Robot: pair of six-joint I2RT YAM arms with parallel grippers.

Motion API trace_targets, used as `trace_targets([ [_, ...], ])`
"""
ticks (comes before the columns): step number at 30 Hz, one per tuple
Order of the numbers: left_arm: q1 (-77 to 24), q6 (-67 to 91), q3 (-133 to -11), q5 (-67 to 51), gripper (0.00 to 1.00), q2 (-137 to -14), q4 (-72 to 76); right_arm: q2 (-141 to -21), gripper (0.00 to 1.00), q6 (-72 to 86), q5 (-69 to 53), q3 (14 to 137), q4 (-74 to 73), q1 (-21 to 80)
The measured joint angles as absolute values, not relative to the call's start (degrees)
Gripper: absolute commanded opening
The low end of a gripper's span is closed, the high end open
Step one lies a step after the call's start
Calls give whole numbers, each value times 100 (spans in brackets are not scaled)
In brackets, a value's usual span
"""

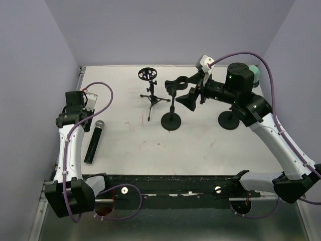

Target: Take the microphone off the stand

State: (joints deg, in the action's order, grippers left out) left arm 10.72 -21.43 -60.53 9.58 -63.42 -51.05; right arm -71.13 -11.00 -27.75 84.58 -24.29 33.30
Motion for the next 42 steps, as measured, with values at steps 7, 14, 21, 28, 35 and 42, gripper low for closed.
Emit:
trace_targets([
  [7, 1743, -2314, -5754, 740, 0, -7157, -4270, -7190, 100, -1144, -2783, 8635, -2685, 3330],
  [14, 2185, -2488, -5749, 226, 13, -8158, -4036, -7260, 100, -1203, -2794, 8720, -2735, 3330],
  [21, 2453, -2593, -5747, -56, 31, -8661, -4005, -7286, 100, -1286, -2827, 8825, -2956, 3330],
  [28, 2593, -2679, -5671, -67, 42, -8903, -3787, -7286, 100, -1315, -2827, 8823, -2974, 3330],
  [35, 2628, -2834, -5325, -67, 53, -9144, -3699, -7286, 100, -1319, -2827, 8823, -2971, 3330],
  [42, 2663, -2770, -5312, 25, 59, -9207, -3649, -7286, 100, -1358, -2827, 8823, -2974, 3330],
])
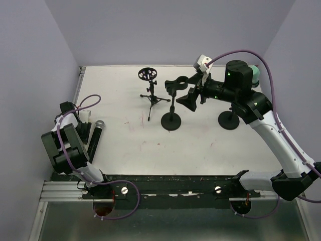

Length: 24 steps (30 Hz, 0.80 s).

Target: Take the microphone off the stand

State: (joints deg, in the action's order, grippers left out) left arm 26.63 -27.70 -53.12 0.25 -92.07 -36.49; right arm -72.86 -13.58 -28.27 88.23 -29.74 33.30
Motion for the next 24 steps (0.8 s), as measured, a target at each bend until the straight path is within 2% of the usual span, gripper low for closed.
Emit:
trace_targets([
  [9, 2663, -2744, -5312, 62, 60, -9205, -3642, -7288, 100, -1400, -2827, 8825, -3009, 3330],
  [17, 2663, -2681, -5312, 75, 64, -9174, -3647, -7288, 100, -1400, -2825, 8825, -3009, 3330],
  [24, 2663, -2604, -5441, 58, 65, -8715, -3874, -7288, 100, -1400, -2825, 8823, -3009, 3330],
])
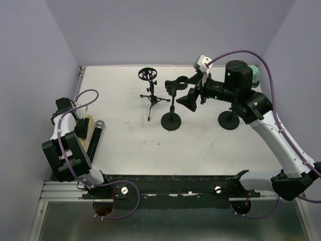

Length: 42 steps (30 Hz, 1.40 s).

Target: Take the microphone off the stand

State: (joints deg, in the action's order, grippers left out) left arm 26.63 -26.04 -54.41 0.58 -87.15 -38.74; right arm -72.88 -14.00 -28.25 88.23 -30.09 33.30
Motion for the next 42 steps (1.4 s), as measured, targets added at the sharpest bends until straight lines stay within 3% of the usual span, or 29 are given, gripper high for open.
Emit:
trace_targets([
  [9, 2615, -2169, -6814, -290, 64, -8152, -4766, -7437, 100, -897, -2405, 8984, -3030, 3319],
  [14, 1695, -1603, -7568, -867, 64, -7745, -4945, -7907, 100, -895, -2362, 9647, -3343, 3297],
  [23, 156, -908, -7640, -2578, 64, -7220, -4856, -8517, 100, -2045, -2781, 10217, -3664, 3291],
  [31, -696, -803, -7614, -3238, 65, -7220, -4772, -9170, 99, -2683, -2700, 10488, -3806, 3291],
  [42, -928, -829, -7496, -3997, 64, -7220, -4464, -9502, 80, -3286, -2591, 10722, -4254, 3280],
])
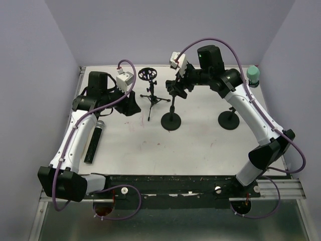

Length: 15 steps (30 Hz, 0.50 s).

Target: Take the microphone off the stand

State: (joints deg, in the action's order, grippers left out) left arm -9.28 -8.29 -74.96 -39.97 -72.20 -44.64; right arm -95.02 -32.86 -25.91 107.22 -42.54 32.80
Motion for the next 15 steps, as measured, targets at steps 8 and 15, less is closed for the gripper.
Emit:
trace_targets([
  [8, -1225, -913, -7240, -4434, 65, -7170, -3774, -9963, 61, -3404, -2512, 11601, -5116, 3284],
  [15, -1424, -1284, -6963, -4654, 65, -6965, -3511, -9747, 73, -3876, -2630, 11286, -5183, 3284],
])
